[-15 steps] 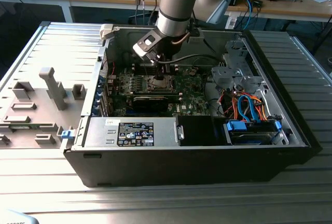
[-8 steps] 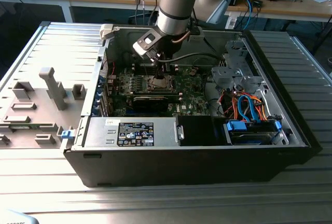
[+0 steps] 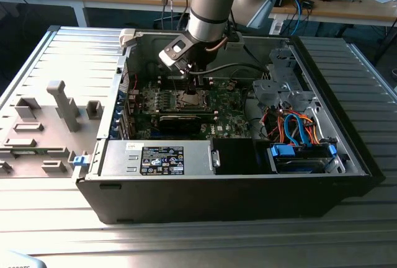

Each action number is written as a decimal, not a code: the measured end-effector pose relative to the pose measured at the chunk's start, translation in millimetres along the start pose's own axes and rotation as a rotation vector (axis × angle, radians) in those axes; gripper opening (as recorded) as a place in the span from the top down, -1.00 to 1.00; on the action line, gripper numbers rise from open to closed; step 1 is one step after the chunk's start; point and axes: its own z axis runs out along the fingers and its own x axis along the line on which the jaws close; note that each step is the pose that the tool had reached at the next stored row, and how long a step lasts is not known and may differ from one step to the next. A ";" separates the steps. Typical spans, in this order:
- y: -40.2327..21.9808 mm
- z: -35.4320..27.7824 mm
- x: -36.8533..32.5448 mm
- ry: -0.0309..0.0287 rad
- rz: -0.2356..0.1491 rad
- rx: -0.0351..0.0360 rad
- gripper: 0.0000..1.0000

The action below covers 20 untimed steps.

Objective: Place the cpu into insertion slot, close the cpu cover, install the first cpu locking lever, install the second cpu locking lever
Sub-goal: 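Install the first cpu locking lever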

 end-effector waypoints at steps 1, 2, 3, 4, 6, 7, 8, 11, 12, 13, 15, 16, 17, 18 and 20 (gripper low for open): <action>0.0 -0.1 -0.1 0.0014 -0.001 0.0000 0.79; 0.0 0.0 0.0 0.0015 -0.009 0.0002 0.79; 0.0 -0.1 0.0 0.0011 -0.016 0.0007 0.79; 0.0 0.0 0.0 0.0001 -0.027 0.0014 0.79; 0.0 0.0 0.0 -0.0024 -0.050 0.0031 0.79; 0.0 0.0 0.0 -0.0041 -0.067 0.0042 0.79; 0.0 0.0 0.0 -0.0062 -0.084 0.0055 0.79; 0.0 0.0 0.0 -0.0107 -0.126 0.0085 0.79; 0.0 0.0 0.0 -0.0119 -0.137 0.0092 0.79; 0.0 0.0 0.0 -0.0131 -0.148 0.0101 0.79; 0.0 0.0 0.0 -0.0151 -0.166 0.0113 0.79; 0.0 0.0 0.0 -0.0160 -0.174 0.0119 0.79; 0.0 0.0 0.0 -0.0168 -0.182 0.0125 0.79; 0.0 0.0 0.0 -0.0174 -0.187 0.0128 0.79; 0.0 0.0 0.0 -0.0185 -0.197 0.0135 0.79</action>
